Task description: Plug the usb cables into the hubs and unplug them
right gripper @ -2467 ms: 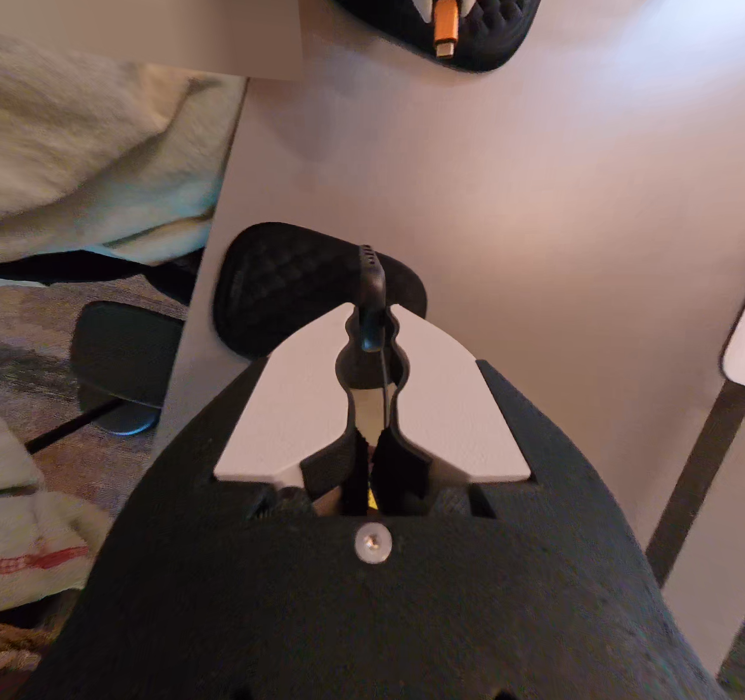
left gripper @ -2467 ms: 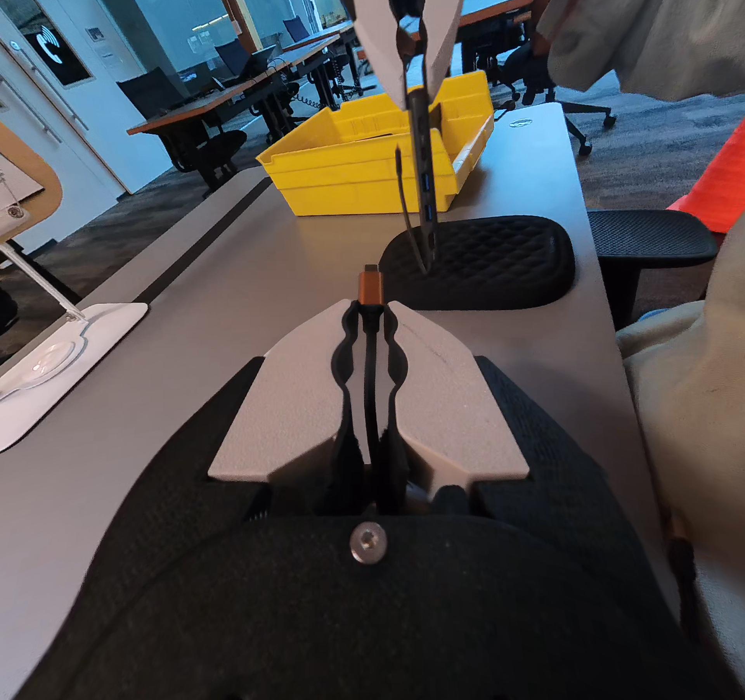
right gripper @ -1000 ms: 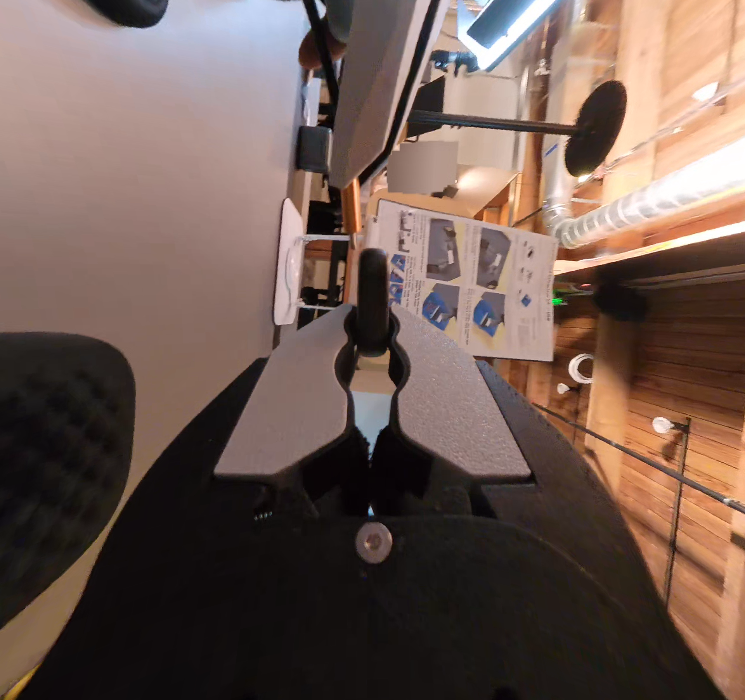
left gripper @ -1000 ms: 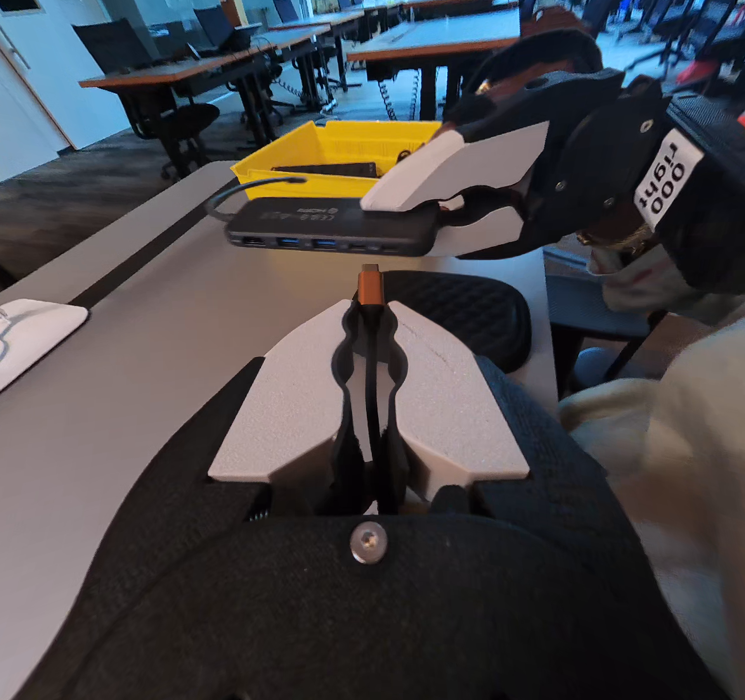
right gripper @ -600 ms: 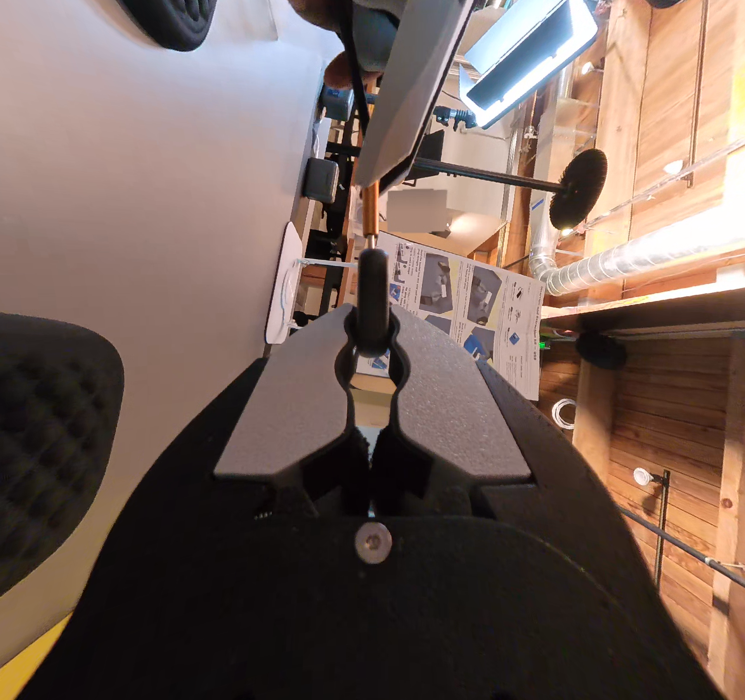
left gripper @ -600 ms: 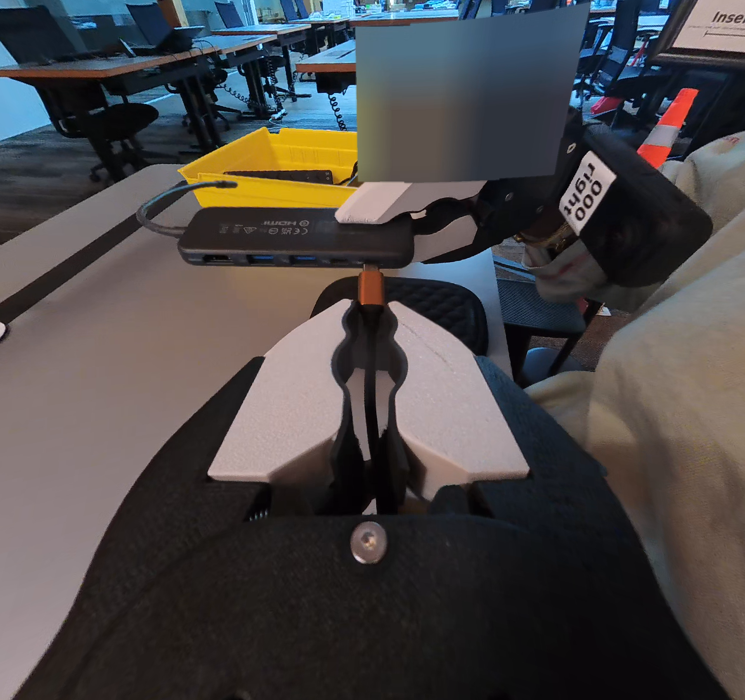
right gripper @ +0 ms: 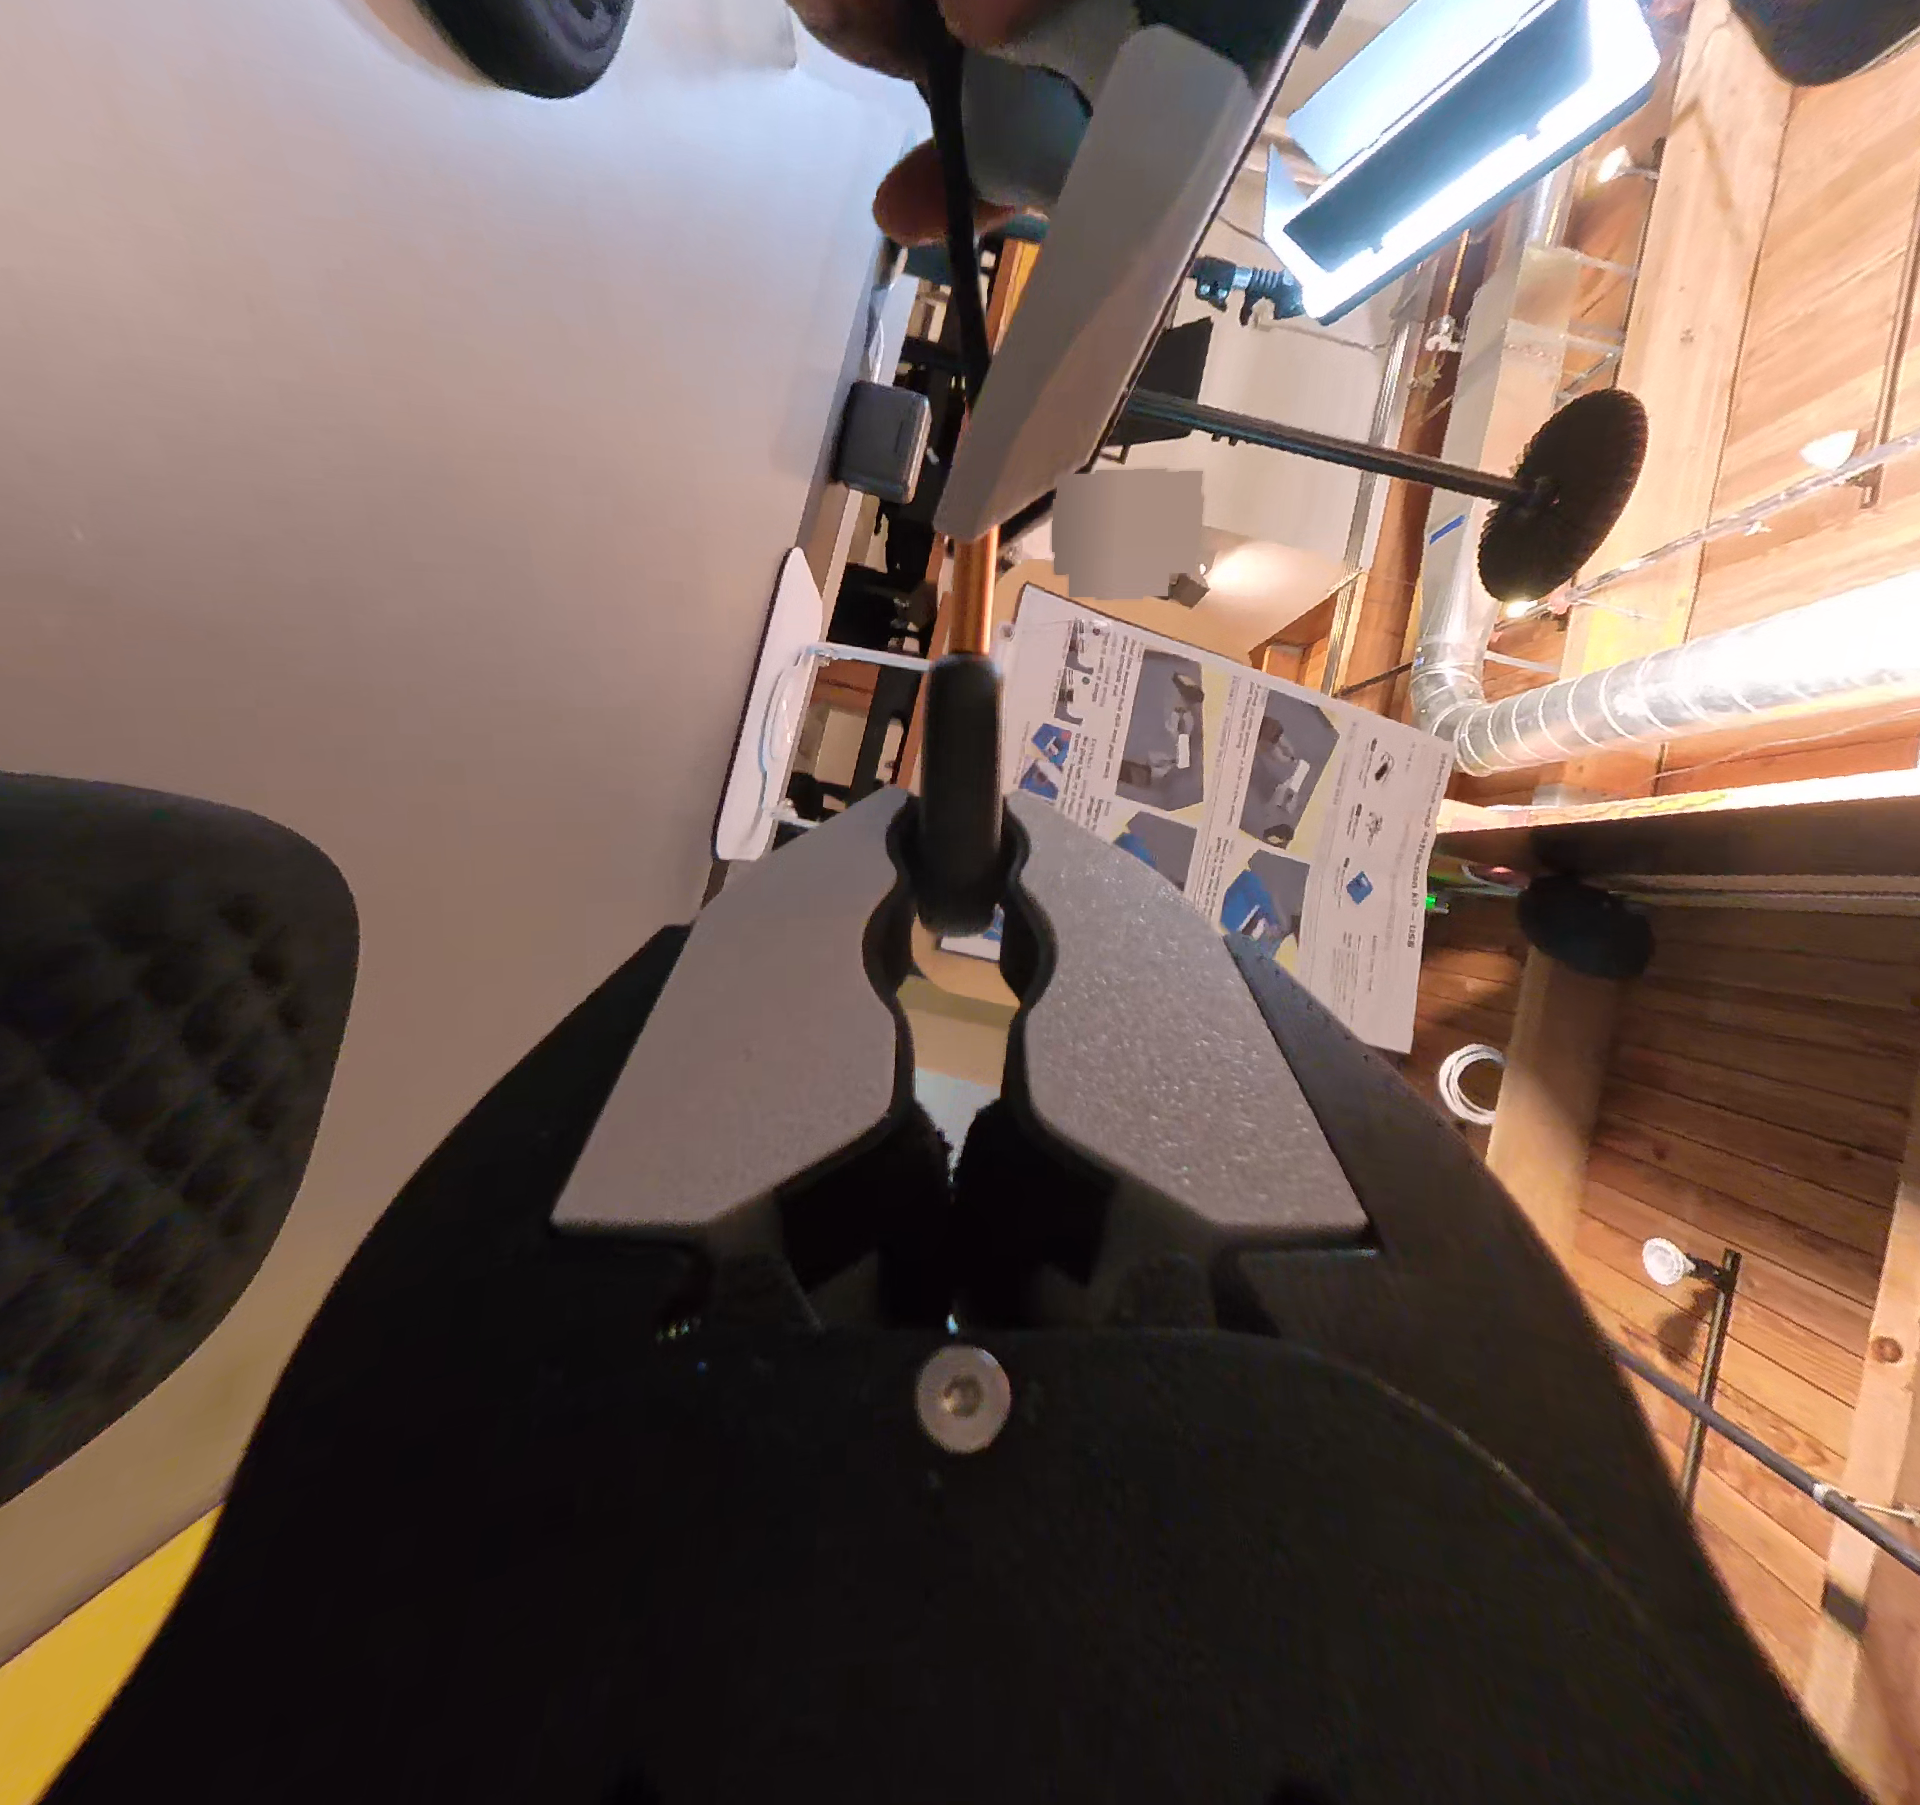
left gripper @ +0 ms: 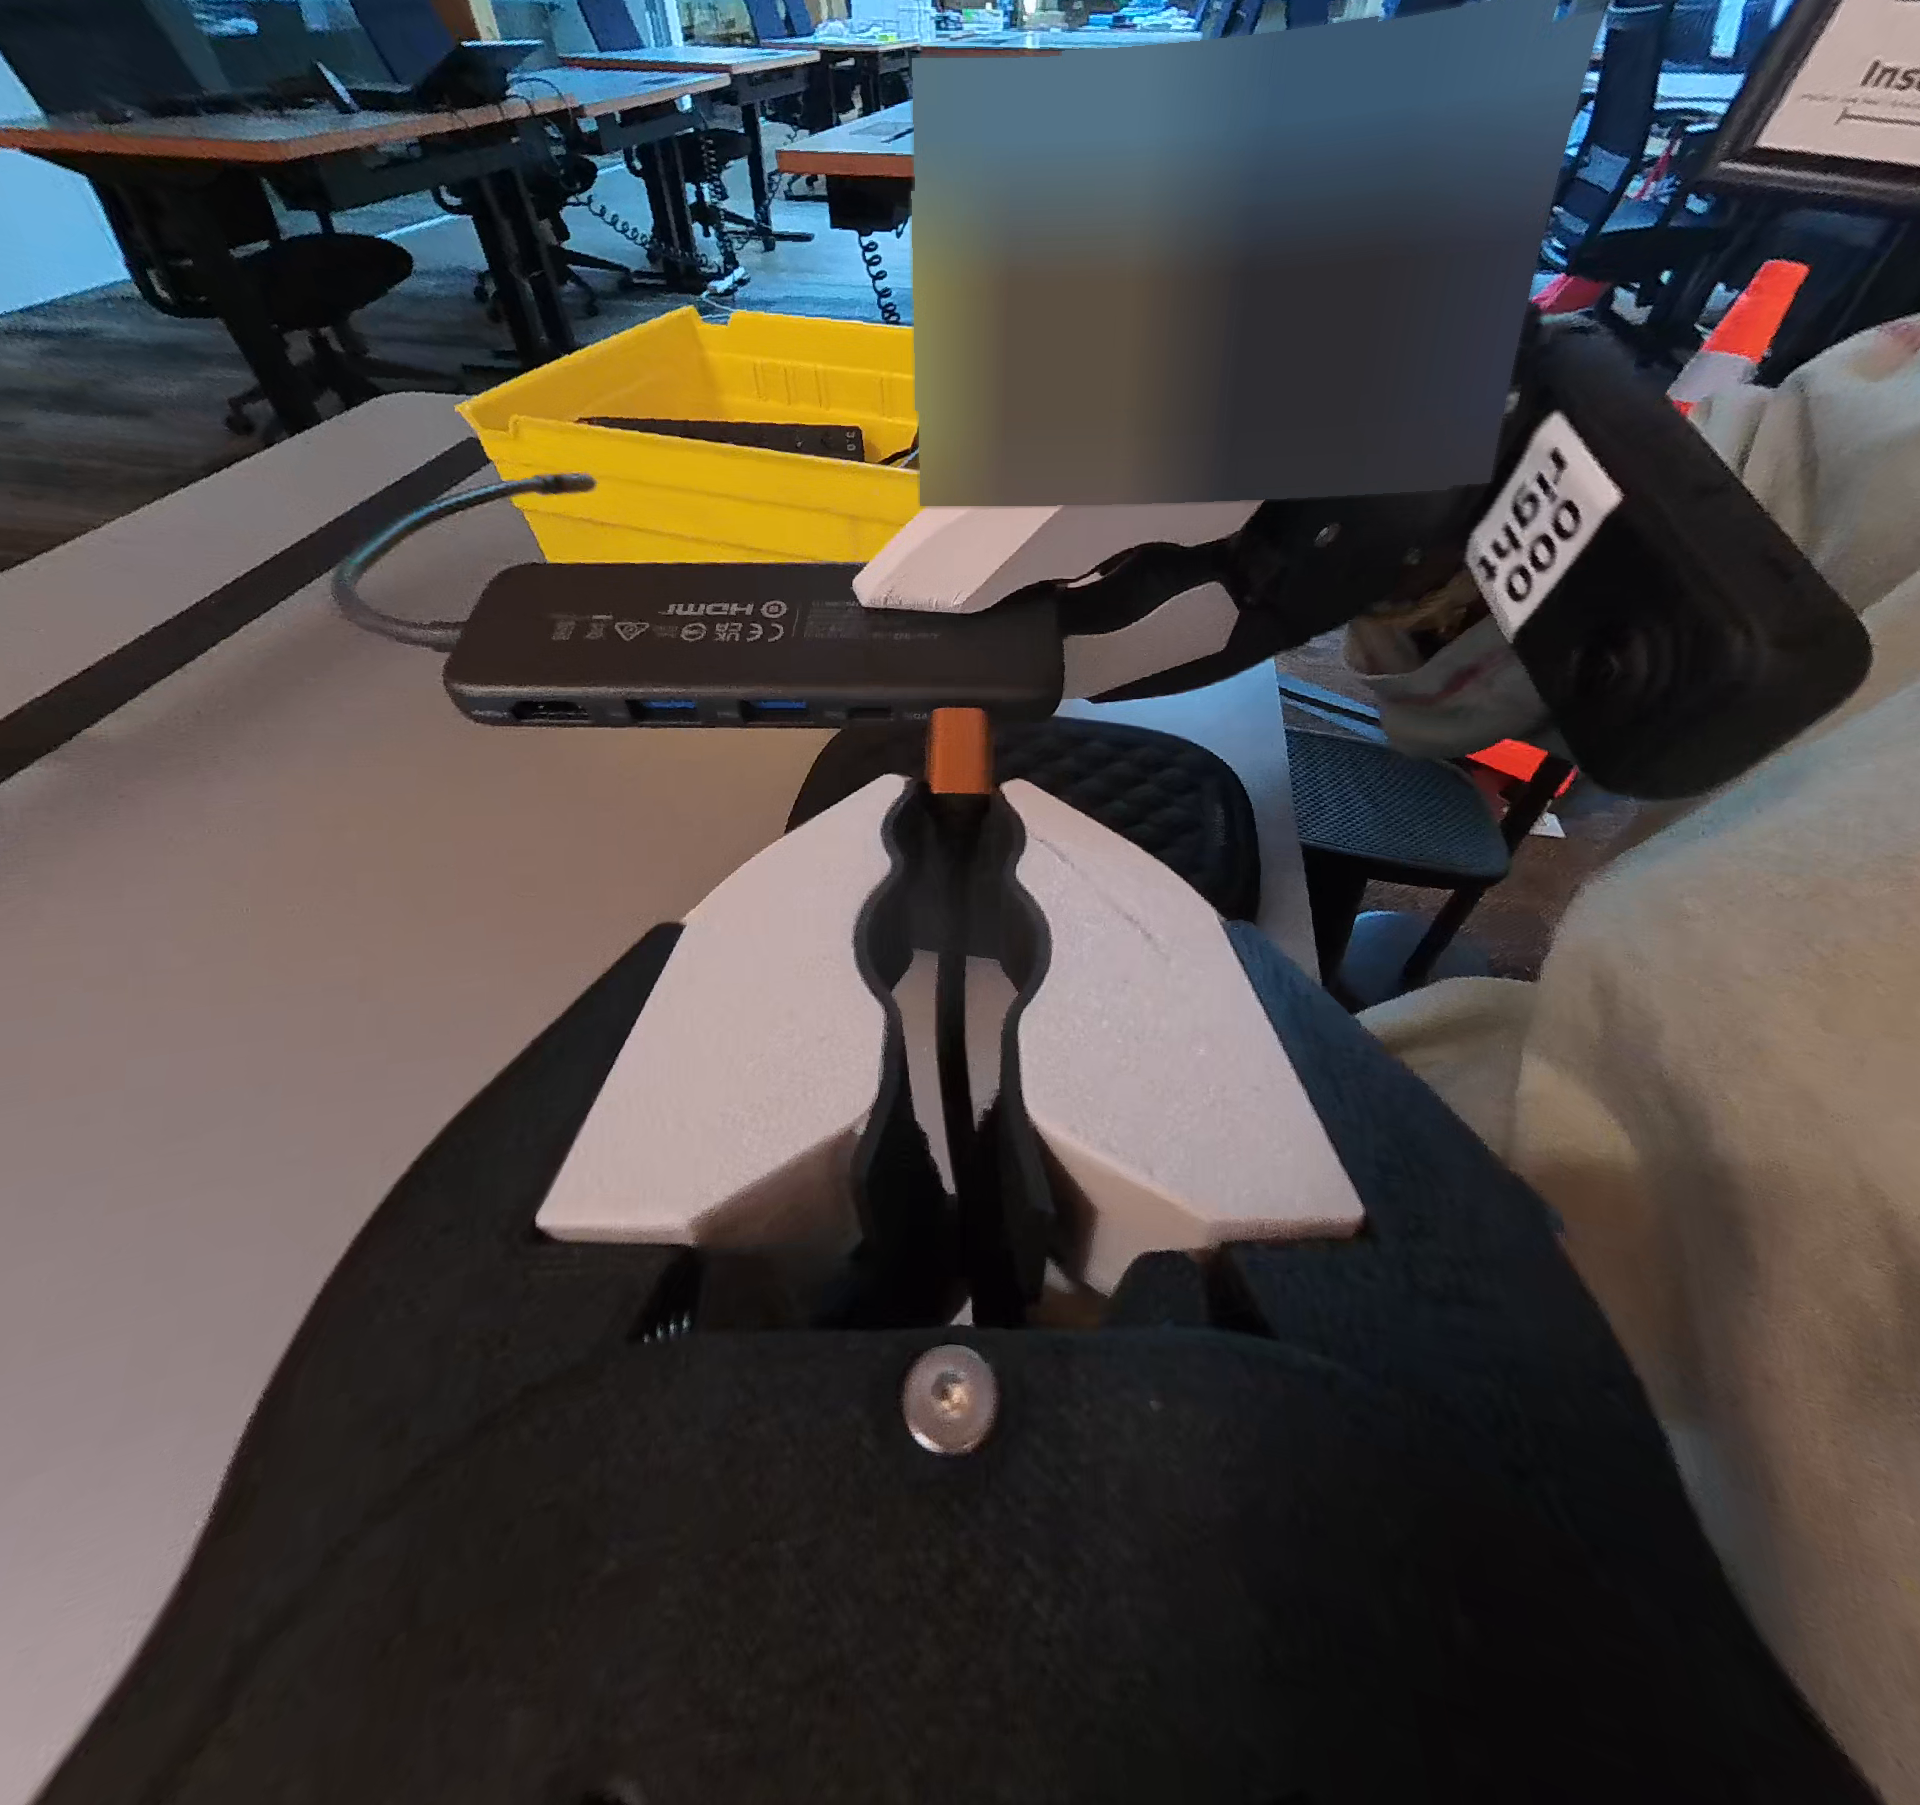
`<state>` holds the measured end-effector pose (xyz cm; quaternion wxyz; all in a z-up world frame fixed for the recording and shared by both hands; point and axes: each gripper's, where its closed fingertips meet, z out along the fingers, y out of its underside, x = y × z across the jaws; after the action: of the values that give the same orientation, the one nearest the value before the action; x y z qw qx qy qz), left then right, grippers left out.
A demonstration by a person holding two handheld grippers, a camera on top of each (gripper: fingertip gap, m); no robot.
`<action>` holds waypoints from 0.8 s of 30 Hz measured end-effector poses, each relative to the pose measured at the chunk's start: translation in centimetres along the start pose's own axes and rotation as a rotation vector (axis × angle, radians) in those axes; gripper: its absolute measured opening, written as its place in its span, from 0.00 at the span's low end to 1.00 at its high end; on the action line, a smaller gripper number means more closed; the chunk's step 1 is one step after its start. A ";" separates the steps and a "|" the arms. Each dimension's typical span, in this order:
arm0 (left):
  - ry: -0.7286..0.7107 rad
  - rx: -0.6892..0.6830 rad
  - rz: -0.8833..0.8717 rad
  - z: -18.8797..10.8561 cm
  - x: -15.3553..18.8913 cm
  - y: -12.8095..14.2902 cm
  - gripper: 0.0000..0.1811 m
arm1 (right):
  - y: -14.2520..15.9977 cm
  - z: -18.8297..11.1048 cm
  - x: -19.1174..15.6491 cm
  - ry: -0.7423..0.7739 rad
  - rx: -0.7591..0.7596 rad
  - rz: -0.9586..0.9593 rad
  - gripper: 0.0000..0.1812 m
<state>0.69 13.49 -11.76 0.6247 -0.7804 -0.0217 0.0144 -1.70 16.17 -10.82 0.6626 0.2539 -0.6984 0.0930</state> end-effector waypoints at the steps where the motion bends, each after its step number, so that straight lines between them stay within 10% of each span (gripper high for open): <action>1: -0.009 0.002 -0.007 0.1 -0.1 0.0 0.06 | 0.0 0.0 -0.1 -0.002 -0.011 0.002 0.06; 12: -0.029 0.052 0.055 0.3 -0.1 -0.7 0.19 | 0.9 -0.9 -1.6 0.014 -0.022 0.113 0.07; 17: -0.253 0.067 0.151 -2.5 -2.1 -0.2 0.37 | 1.8 -1.6 -5.4 -0.039 -0.065 0.159 0.07; 24: -0.407 -0.056 0.293 -7.9 -2.8 0.3 0.33 | 2.7 -1.9 -10.2 -0.127 -0.093 0.093 0.07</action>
<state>-1.75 5.55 -10.30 0.5767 -0.7733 -0.0342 0.2612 -1.40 21.72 -20.00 0.6229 0.1953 -0.7538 0.0748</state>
